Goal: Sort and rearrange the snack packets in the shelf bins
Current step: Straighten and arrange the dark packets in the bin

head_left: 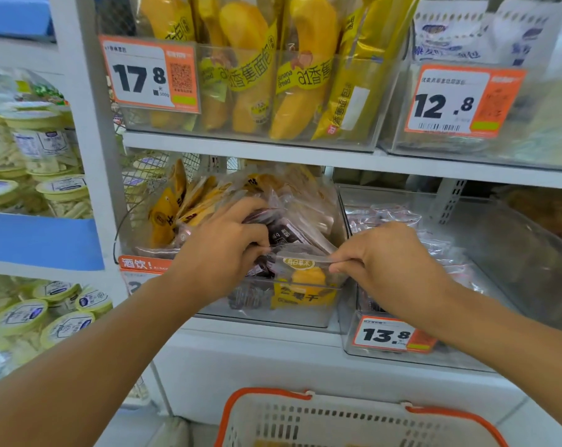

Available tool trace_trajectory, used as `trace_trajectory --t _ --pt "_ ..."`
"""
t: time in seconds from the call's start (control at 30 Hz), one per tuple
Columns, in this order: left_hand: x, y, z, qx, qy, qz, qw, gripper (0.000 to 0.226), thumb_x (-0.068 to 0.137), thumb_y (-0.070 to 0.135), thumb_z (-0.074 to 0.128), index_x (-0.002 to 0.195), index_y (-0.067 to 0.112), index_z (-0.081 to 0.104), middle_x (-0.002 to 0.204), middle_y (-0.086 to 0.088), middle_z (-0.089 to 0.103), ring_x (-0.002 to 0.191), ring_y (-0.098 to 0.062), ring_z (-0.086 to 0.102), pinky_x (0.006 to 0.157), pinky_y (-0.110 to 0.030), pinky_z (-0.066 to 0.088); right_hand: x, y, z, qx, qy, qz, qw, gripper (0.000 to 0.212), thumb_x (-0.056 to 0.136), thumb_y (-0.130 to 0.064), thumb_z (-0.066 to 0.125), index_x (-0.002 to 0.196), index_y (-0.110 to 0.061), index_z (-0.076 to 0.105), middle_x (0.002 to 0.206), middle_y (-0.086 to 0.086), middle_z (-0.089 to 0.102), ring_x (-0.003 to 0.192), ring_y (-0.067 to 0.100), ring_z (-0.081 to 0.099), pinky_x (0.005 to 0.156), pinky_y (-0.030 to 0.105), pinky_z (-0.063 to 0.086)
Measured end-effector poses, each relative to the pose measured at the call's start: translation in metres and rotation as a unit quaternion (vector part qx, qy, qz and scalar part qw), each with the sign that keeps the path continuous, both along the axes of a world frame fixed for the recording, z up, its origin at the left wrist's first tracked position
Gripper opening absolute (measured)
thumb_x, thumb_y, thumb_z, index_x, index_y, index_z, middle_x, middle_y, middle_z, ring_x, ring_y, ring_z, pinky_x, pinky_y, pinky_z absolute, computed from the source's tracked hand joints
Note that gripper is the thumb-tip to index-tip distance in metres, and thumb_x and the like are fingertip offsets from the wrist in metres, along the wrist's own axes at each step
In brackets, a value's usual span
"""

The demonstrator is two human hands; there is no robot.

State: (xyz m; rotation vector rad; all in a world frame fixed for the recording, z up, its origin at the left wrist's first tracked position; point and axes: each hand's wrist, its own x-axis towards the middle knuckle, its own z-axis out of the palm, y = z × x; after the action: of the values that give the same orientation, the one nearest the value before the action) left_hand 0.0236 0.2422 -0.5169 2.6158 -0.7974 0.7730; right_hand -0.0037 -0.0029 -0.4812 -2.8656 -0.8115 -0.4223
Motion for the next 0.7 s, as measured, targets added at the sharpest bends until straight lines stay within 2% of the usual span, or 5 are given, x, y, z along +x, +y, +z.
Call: trace_trajectory --t 0.13,0.3,0.4,0.53,0.7 --pt "0.010 0.021 0.001 -0.030 0.019 0.021 0.999 0.011 0.084 0.006 0.071 0.080 0.017 0.068 0.138 -0.009 0.052 0.116 -0.030 0.058 0.089 -0.042 0.052 -0.011 -0.016 -0.003 0.114 -0.105 0.037 0.987 0.009 0.078 -0.014 0.085 0.076 -0.023 0.082 0.063 -0.008 0.071 0.055 0.010 0.062 0.065 0.021 0.051" --pt "0.012 0.023 -0.003 -0.025 0.021 0.034 0.999 0.011 0.085 0.012 0.071 0.082 0.020 0.065 0.141 -0.008 0.050 0.129 -0.030 0.051 0.089 -0.045 0.052 -0.056 -0.042 0.023 0.229 -0.136 0.079 0.961 0.016 0.076 -0.016 0.085 0.085 -0.029 0.082 0.077 -0.016 0.075 0.066 0.000 0.070 0.062 0.023 0.055" --pt "0.008 0.020 -0.004 -0.023 0.026 0.041 0.999 0.010 0.088 0.017 0.069 0.085 0.023 0.063 0.145 -0.005 0.046 0.126 -0.028 0.053 0.083 -0.048 0.054 -0.072 -0.065 0.041 0.294 -0.098 0.094 0.946 0.021 0.073 -0.016 0.085 0.083 -0.034 0.078 0.077 -0.021 0.075 0.067 -0.002 0.070 0.067 0.013 0.054" --pt "-0.003 0.016 0.000 0.007 0.010 0.002 1.000 0.011 0.085 0.012 0.072 0.091 0.016 0.063 0.147 -0.010 0.042 0.136 -0.033 0.042 0.101 -0.048 0.045 -0.075 -0.088 0.052 0.445 0.070 0.120 0.885 0.039 0.062 -0.002 0.083 0.083 -0.034 0.077 0.071 0.001 0.076 0.058 0.017 0.072 0.060 0.026 0.059" --pt "-0.024 0.004 0.004 -0.010 0.018 -0.019 1.000 0.047 0.076 0.014 0.075 0.119 0.017 0.055 0.150 -0.004 0.035 0.136 -0.024 0.039 0.094 -0.031 0.036 -0.083 -0.069 -0.015 0.238 0.257 0.071 0.934 0.027 0.072 -0.013 0.087 0.083 -0.034 0.074 0.077 -0.005 0.076 0.067 0.005 0.071 0.065 0.019 0.056"
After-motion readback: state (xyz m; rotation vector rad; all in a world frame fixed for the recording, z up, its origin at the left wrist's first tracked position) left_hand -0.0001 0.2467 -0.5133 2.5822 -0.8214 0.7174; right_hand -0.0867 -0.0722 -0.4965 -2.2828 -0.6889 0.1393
